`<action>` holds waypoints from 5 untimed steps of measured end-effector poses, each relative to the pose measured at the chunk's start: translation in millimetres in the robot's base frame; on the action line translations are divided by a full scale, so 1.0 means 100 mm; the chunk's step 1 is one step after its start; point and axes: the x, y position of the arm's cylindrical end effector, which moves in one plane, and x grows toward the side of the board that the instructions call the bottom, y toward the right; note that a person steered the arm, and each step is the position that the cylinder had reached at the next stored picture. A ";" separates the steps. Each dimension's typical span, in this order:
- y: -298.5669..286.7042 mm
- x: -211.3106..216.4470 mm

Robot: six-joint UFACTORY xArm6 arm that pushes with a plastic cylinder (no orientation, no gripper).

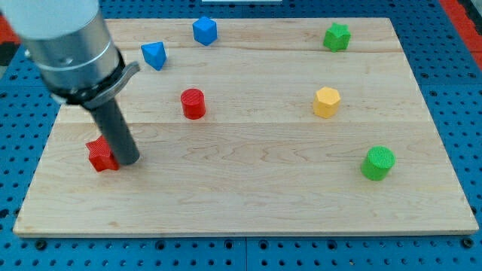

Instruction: Move the blue triangle parallel to the red star

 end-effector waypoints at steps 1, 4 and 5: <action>0.00 -0.58; -0.60 -1.71; -0.45 -2.25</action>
